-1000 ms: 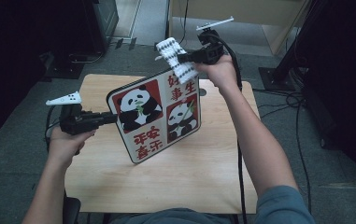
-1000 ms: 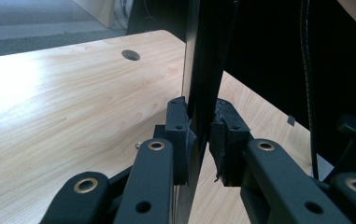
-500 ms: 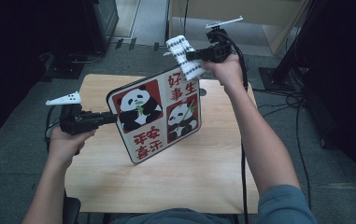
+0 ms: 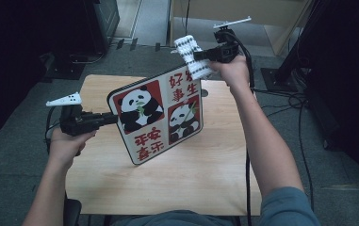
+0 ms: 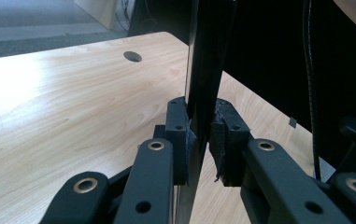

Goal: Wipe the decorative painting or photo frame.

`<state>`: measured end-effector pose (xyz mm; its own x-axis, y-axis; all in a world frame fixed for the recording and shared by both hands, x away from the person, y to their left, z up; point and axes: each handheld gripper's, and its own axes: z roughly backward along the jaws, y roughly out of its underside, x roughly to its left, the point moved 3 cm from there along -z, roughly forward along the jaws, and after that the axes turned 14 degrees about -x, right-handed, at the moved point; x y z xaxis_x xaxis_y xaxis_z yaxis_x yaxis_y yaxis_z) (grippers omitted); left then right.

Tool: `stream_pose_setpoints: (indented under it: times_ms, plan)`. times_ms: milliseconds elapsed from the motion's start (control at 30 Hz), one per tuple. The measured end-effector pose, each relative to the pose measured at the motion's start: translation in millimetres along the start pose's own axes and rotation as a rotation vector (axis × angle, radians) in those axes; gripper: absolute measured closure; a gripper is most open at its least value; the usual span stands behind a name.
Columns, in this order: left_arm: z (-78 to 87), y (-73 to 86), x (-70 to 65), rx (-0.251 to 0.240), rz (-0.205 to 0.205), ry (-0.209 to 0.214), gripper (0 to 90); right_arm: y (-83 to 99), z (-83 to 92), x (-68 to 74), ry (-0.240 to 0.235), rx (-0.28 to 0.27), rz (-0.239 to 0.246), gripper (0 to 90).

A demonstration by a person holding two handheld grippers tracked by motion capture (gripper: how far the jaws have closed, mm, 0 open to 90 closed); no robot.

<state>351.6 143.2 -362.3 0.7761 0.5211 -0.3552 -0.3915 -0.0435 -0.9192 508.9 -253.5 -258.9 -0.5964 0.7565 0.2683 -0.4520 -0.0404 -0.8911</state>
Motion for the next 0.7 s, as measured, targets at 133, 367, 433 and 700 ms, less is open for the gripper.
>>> stream_pose_setpoints:
  times_ms: [133, 367, 433, 700]
  plan:
    - [-0.1, 0.2, 0.4, -0.002, 0.002, -0.001, 78.5, 1.9, 3.0, -5.6, 0.015, 0.013, 0.002, 77.5]
    - [0.1, 0.6, 1.1, -0.003, 0.003, -0.001, 78.5, 10.7, 5.8, -14.1, 0.035, 0.027, -0.011, 77.6]
    - [-0.1, 0.6, 1.1, -0.004, 0.004, -0.002, 78.4, 13.3, 6.3, -15.7, 0.033, 0.026, -0.011, 77.5]
    - [-0.3, 0.7, 1.2, -0.001, 0.003, -0.003, 78.3, 25.1, 8.3, -20.7, 0.031, 0.042, -0.002, 77.5]
